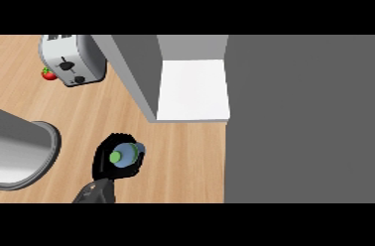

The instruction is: Pick up the bottled water, place it into the cabinet and close the cabinet

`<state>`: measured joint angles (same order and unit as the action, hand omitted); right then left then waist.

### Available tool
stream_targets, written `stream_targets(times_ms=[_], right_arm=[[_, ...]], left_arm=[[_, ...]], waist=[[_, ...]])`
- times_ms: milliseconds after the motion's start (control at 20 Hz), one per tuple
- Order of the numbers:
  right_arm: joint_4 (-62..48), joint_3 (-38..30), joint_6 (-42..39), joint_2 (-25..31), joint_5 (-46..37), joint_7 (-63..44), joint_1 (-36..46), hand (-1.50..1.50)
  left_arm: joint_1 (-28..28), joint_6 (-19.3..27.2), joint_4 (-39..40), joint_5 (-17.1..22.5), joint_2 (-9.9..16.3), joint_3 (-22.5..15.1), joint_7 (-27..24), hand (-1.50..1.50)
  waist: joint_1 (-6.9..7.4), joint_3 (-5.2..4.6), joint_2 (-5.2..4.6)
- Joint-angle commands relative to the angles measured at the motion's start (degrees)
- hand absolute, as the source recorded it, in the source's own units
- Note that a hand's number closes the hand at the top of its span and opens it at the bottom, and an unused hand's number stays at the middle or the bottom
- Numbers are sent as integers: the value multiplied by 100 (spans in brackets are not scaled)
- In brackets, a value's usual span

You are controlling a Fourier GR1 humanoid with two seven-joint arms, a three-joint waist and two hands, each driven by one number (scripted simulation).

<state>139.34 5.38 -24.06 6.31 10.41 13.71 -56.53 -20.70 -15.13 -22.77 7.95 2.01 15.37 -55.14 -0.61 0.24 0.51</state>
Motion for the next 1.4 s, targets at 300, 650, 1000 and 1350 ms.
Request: stream_targets(times_ms=[300,650,1000,1350], right_arm=[[433,93,92,-108,201,-275,-16,-150],[513,268,112,-147,220,-435,88,-150],[351,-203,80,-11,531,-421,344,-150],[260,-304,-93,-70,428,-196,164,-150]], left_arm=[[95,448,-854,1397,-198,-1487,554,150],[-101,1673,-2036,2255,-201,-2791,1569,150],[-448,3460,-3238,2089,-201,-3659,2251,150],[-1802,4675,-3022,2221,-201,-4079,3213,150]], waist=[[28,-21,-5],[13,-25,-23],[30,-22,-32],[-98,-25,-51]])
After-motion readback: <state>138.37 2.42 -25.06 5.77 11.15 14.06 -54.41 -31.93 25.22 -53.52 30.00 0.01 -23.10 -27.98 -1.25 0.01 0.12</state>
